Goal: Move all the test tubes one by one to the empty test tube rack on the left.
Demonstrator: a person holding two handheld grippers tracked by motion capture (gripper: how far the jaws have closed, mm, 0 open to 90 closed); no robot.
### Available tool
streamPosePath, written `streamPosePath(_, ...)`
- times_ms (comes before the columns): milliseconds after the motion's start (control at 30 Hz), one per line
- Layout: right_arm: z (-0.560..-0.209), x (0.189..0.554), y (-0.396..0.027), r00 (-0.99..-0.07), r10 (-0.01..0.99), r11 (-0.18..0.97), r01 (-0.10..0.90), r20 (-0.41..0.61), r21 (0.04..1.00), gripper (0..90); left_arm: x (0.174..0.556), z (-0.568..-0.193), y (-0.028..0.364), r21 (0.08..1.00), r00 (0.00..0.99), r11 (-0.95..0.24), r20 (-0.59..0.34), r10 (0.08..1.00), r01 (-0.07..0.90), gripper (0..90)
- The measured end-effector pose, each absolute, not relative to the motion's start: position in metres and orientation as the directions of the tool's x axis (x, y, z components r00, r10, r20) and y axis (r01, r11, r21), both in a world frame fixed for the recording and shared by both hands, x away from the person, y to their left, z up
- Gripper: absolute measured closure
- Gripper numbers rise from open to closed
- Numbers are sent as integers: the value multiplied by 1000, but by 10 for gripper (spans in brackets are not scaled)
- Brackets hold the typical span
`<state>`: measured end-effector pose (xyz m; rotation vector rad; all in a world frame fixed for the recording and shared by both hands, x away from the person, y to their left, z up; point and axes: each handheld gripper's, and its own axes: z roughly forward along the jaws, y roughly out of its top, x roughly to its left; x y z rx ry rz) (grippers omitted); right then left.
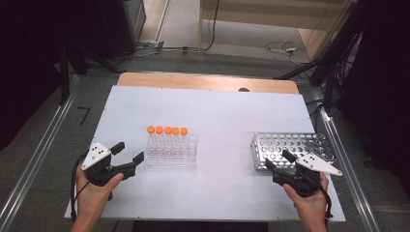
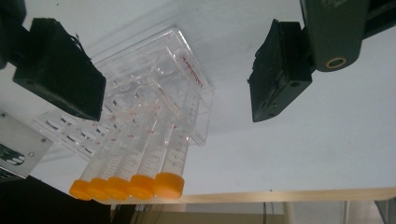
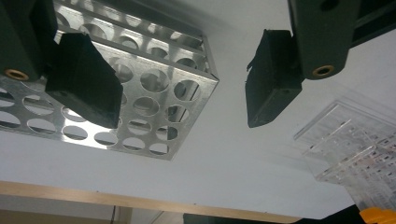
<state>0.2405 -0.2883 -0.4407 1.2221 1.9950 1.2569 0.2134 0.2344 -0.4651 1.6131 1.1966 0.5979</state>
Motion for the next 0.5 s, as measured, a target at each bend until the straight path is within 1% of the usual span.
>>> streamPosePath(233,-441,237,-301,-459,887,182,428,40,886,263,213,-471,242,906,360,-6,-162,919,423,199)
streamPosePath(367,-442,234,-312,-426,904,179,432,25,884,263,213,-474,247,904,336,-2,-157,929,427,199)
streamPosePath(500,-444,231,-325,-396,918,157,438,33,885,263,213,-476,254,905,310,11,-157,938,426,199)
